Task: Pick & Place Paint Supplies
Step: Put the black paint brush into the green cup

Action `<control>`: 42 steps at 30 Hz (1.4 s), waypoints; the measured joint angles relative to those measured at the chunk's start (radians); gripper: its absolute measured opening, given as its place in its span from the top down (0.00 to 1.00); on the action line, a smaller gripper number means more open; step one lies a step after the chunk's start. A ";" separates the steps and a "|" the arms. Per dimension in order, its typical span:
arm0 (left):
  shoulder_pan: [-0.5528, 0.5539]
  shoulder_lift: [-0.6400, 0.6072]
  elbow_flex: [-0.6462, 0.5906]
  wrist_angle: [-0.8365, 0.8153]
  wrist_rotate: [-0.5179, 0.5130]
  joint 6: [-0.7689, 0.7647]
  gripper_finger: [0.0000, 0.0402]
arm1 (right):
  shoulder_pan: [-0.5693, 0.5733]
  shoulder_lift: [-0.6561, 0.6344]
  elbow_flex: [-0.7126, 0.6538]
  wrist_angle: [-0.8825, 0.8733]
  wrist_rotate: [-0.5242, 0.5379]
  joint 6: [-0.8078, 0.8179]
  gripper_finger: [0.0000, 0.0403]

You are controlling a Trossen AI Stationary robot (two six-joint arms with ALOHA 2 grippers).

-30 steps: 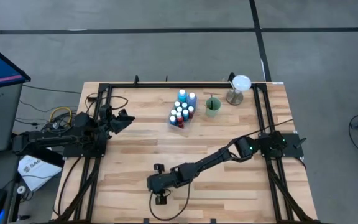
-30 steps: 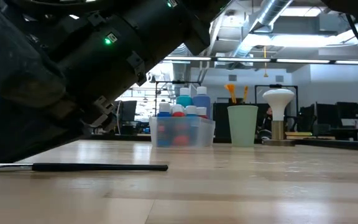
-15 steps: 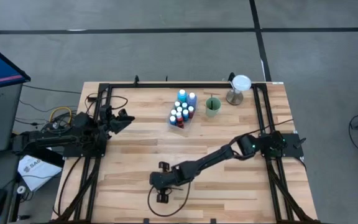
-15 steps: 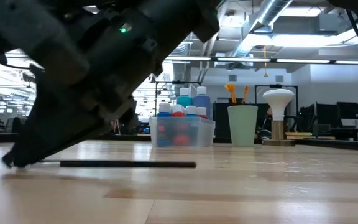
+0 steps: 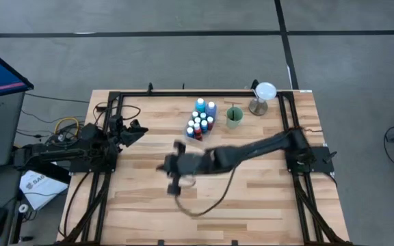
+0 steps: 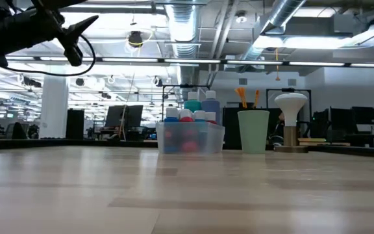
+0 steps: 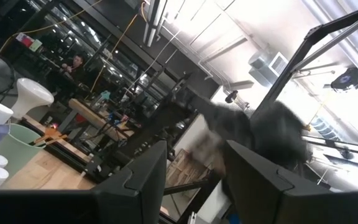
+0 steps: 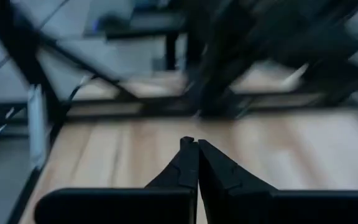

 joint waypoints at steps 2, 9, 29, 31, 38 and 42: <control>0.000 0.000 0.000 0.000 -0.001 0.000 0.62 | -0.031 -0.071 -0.021 0.003 0.015 -0.055 1.00; 0.000 0.000 0.000 0.005 -0.005 0.000 0.62 | -0.145 -0.353 -0.225 0.047 0.098 -0.172 1.00; 0.000 0.000 0.000 0.005 -0.171 0.008 0.62 | -0.454 -0.880 -1.288 1.039 0.252 -0.352 1.00; 0.000 0.000 0.000 0.005 -0.183 0.008 0.62 | -0.494 -0.879 -1.349 1.125 0.238 -0.352 1.00; 0.000 0.000 0.000 0.005 -0.187 0.011 0.62 | -0.620 -0.863 -1.460 1.274 0.158 -0.341 1.00; 0.000 0.000 0.000 0.004 -0.202 0.034 0.62 | -0.663 -0.863 -1.473 1.246 0.104 -0.336 1.00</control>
